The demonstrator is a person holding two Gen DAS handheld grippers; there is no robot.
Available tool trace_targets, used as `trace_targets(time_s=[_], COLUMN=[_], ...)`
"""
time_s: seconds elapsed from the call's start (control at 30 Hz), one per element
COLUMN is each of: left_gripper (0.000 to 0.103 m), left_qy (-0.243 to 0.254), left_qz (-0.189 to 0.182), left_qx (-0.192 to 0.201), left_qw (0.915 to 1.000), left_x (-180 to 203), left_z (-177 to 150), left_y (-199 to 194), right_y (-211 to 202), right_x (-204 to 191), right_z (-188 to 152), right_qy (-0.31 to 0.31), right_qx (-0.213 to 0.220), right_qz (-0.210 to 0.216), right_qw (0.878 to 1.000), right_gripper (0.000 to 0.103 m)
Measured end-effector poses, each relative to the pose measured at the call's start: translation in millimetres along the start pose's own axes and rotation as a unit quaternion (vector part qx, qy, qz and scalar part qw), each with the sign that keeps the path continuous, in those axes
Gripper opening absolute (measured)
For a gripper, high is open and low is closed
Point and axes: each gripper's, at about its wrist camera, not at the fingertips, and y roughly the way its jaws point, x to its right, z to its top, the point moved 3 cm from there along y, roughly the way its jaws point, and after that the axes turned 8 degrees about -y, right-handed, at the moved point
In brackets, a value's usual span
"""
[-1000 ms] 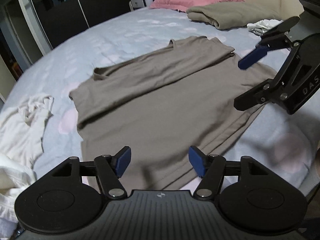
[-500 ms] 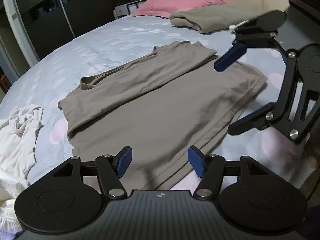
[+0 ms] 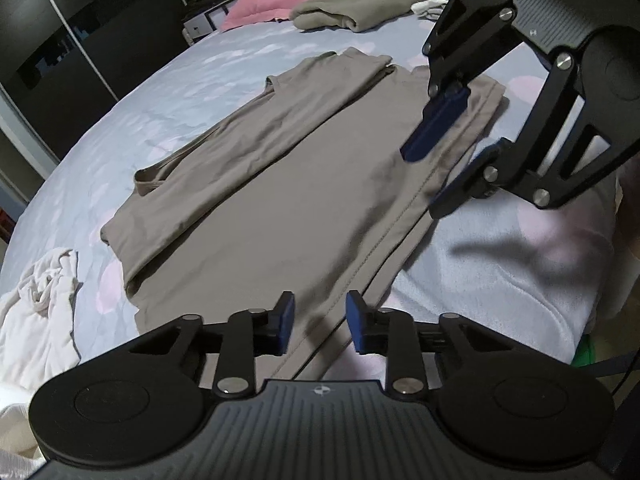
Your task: Fold clothes
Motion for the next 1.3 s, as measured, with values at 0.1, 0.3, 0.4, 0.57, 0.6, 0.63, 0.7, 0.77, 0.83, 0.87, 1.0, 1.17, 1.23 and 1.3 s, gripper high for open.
trace_targets(time_s=[0.1,0.3,0.4,0.57,0.6,0.63,0.7,0.77,0.83,0.87,1.0,1.17,1.23,1.3], left_gripper=[0.025,0.025,0.022,0.002,0.001,0.000,0.000,0.000,0.000,0.000,0.000,0.017,0.017,0.017], left_qy=[0.021,0.034,0.022,0.002,0.001,0.002,0.007,0.016,0.023,0.026,0.041,0.062,0.064,0.059], left_qz=[-0.004,-0.007,-0.014,-0.025,-0.027,-0.028,-0.032,-0.036,-0.037,-0.035,-0.007,-0.001,0.005,0.003], left_qx=[-0.001,-0.004,-0.002,0.002,0.004,0.007,0.009,0.005,0.000,-0.004,0.006,0.002,0.001,-0.004], left_qw=[0.9998,0.9994,0.9997,0.9997,0.9996,0.9996,0.9994,0.9992,0.9990,0.9990,0.9991,0.9981,0.9979,0.9982], left_x=[7,11,8,2,1,1,2,4,6,7,9,13,13,12], left_z=[-2,-5,-3,-1,0,1,2,2,1,0,-2,-4,-5,-6], left_y=[5,13,11,8,5,2,-5,-10,-13,-12,-4,1,6,12], right_y=[8,26,31,24,22,19,12,5,2,3,10,13,17,23], right_x=[-3,-6,-2,4,5,5,5,4,2,1,-2,-3,-5,-6], right_z=[-3,-11,-13,-11,-10,-9,-8,-7,-6,-7,-10,-10,-10,-12], right_qy=[-0.017,-0.037,-0.027,-0.015,-0.013,-0.011,-0.007,-0.005,-0.006,-0.007,-0.015,-0.025,-0.031,-0.036], right_qx=[-0.017,-0.051,-0.059,-0.053,-0.050,-0.048,-0.043,-0.040,-0.042,-0.044,-0.050,-0.047,-0.052,-0.061], right_qz=[-0.003,-0.008,-0.004,-0.011,-0.011,-0.012,-0.009,-0.004,0.001,0.001,-0.003,-0.008,-0.005,-0.005], right_qw=[1.000,0.998,0.998,0.998,0.999,0.999,0.999,0.999,0.999,0.999,0.999,0.999,0.998,0.998], right_gripper=[0.029,0.020,0.010,0.003,0.002,0.002,0.002,0.002,0.001,0.001,0.007,0.036,0.036,0.029])
